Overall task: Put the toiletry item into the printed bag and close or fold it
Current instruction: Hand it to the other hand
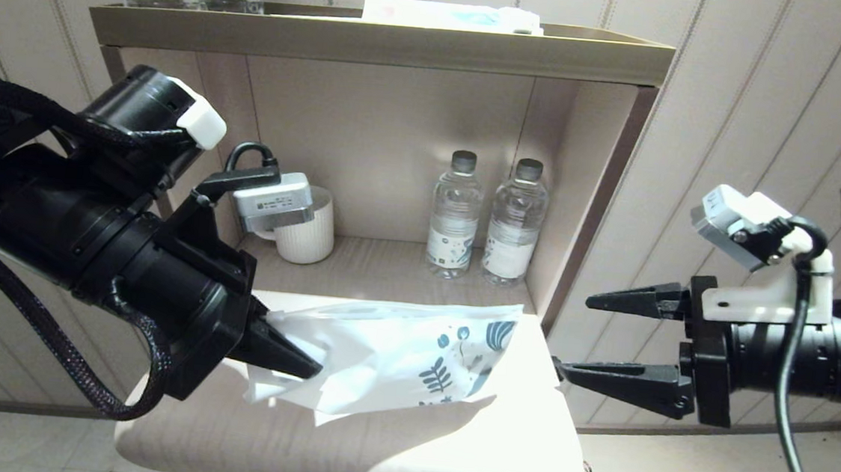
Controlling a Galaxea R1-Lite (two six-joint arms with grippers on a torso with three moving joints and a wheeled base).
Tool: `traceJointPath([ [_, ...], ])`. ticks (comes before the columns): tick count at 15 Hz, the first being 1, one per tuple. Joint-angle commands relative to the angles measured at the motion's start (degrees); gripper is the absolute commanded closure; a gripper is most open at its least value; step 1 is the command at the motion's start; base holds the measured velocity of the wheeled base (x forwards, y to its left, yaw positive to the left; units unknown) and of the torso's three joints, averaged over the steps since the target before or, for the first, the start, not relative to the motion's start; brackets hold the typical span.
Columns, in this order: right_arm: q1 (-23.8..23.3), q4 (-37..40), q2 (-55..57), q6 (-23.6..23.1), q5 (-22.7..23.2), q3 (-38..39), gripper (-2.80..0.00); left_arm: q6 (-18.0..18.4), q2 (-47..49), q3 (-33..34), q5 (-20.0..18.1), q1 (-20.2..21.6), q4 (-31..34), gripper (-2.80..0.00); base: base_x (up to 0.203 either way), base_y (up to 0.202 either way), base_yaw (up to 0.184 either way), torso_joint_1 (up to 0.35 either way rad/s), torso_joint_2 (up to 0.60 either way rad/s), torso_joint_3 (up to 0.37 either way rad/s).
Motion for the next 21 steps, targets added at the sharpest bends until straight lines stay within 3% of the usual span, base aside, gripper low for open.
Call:
traceJointPath([
  [1,0.11,0.04,-1.04,-0.18,0.15,0.51,-2.8,2.75,1.21,0.11,-0.26,-0.33,0.28,0.0,0.0,0.0,0.0,0.0,0.0,0.0],
  [5,-0.06,-0.31,-0.79,-0.33,-0.03,1.98,-2.8,4.76,1.64,-2.85,-0.53,-0.16,-0.24,0.0,0.0,0.0,0.0,0.0,0.0,0.0],
  [10,1.28,-0.39,-5.02,-0.42,0.06,1.54,-2.8,3.57,3.3,-3.99,-0.65,-2.76,0.46,0.0,0.0,0.0,0.0,0.0,0.0,0.0],
  [13,2.71,0.03,-6.26,0.0,0.04,-1.34,-2.8,2.63,7.17,-11.72,-0.23,-5.13,1.47,0.0,0.0,0.0,0.0,0.0,0.0,0.0],
  [14,2.98,0.16,-5.82,0.1,-0.14,-3.3,-0.62,2.42,8.77,-15.05,-0.19,-5.64,2.81,0.0,0.0,0.0,0.0,0.0,0.0,0.0],
  [15,3.33,0.2,-4.99,0.05,-0.41,-4.98,0.0,2.28,10.4,-18.01,-0.19,-6.24,4.78,0.0,0.0,0.0,0.0,0.0,0.0,0.0],
  [18,5.04,4.04,-3.28,-0.2,-0.56,-10.68,0.0,2.17,11.23,-19.26,-0.19,-7.1,6.13,0.0,0.0,0.0,0.0,0.0,0.0,0.0],
  [19,5.86,7.74,-2.53,-0.26,-0.6,-13.98,-2.8,2.17,11.08,-19.12,-0.19,-7.1,6.13,0.0,0.0,0.0,0.0,0.0,0.0,0.0],
  [21,7.72,12.7,0.03,-0.39,-0.71,-20.39,-2.8,2.08,10.62,-18.65,-0.36,-7.1,6.13,0.0,0.0,0.0,0.0,0.0,0.0,0.0],
])
